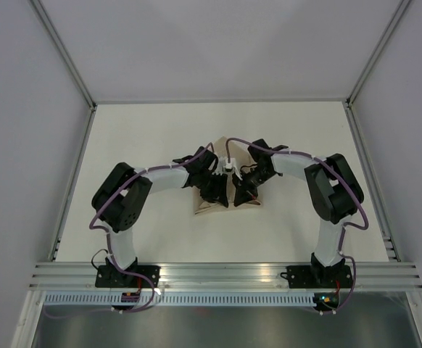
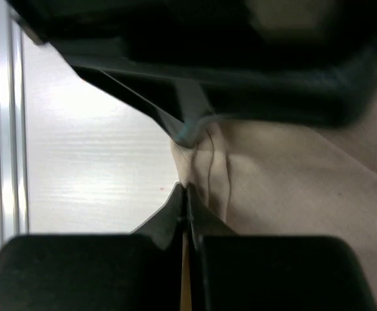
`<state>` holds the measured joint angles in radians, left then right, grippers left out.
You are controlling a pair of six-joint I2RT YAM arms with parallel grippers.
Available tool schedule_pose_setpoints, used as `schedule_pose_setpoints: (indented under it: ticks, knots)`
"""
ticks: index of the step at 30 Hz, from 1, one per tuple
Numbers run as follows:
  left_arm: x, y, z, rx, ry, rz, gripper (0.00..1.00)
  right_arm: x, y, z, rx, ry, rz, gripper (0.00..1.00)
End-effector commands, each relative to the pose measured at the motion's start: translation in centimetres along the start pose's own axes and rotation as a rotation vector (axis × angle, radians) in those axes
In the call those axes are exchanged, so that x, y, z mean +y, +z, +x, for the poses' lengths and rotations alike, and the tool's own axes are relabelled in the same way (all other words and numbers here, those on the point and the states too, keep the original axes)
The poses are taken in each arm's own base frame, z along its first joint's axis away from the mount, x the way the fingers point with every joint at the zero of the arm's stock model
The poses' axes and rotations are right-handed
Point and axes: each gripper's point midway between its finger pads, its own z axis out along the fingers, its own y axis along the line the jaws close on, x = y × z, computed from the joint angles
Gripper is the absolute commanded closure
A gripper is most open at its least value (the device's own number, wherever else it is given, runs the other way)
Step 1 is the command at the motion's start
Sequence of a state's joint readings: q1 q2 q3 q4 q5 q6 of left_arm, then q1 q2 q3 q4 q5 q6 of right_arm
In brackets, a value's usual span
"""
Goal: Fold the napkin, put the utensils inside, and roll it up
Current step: Roll the napkin at the center of the board.
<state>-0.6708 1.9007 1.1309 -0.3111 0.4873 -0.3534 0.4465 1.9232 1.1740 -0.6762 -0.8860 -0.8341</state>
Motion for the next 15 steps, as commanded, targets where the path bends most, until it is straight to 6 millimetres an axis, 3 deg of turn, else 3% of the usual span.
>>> schedule_pose_setpoints:
  ticks: [1, 10, 15]
  knots:
    - [-1.7, -3.1, -4.1, -0.219, 0.147, -0.002, 0.59, -0.7, -1.4, 6.4, 0.135, 0.374, 0.024, 0.99]
    - [-1.6, -4.6, -5.7, -0.338, 0.155, 0.005, 0.54, -0.8, -1.4, 7.7, 0.171, 0.425, -0.008, 0.99]
    - [-3.3, -7.5, -7.3, -0.485, 0.259, 0.023, 0.53, -1.4, -1.1, 7.7, 0.188, 0.473, -0.067, 0.99]
